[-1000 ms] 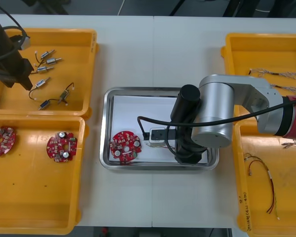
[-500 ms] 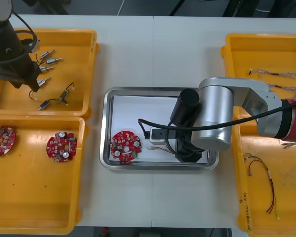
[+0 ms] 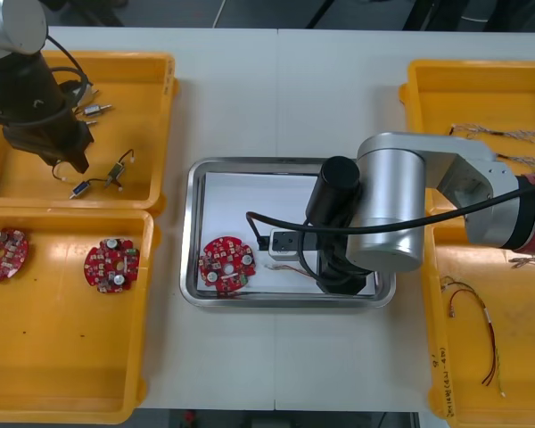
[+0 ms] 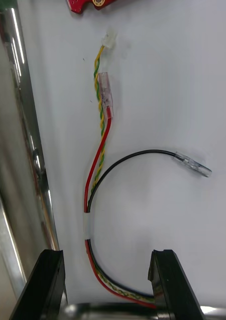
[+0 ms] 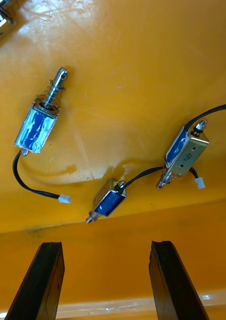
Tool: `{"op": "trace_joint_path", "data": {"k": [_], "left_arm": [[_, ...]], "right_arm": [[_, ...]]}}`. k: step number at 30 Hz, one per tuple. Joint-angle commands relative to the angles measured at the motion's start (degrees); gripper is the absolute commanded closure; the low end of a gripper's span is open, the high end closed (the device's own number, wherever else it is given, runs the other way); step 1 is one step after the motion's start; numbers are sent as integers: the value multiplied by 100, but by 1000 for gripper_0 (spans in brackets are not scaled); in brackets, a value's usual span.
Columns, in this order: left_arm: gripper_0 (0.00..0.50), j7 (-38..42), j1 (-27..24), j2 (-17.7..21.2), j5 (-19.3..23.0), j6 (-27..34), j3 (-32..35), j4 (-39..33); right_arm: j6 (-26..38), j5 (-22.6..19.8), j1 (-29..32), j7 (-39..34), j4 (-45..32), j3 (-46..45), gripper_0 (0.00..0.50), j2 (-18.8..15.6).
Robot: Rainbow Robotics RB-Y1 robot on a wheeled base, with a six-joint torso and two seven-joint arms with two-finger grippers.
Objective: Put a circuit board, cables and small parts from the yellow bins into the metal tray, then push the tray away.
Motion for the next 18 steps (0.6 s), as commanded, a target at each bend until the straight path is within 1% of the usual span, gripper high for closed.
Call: {"op": "trace_joint_path", "data": {"k": [1, 6, 10, 15, 18], "left_arm": [[0, -384, -295, -69, -54, -197, -355, 16], [0, -393, -295, -113, 25, -346, -408, 174], [0, -516, -286, -174, -89, -443, -399, 297], [0, -542, -286, -236, -71, -575, -434, 438], [0, -542, -295, -262, -54, -663, -513, 491]], "right_arm": [[582, -296, 12, -221, -595, -824, 0, -246], [1153, -814, 12, -247, -886, -1475, 0, -378], [1610, -1210, -41, -282, -1079, -1993, 0, -545], [2146, -1693, -85, -344, -1149, -2538, 0, -774], [2436, -1904, -93, -379, -1149, -2811, 0, -879]]}}
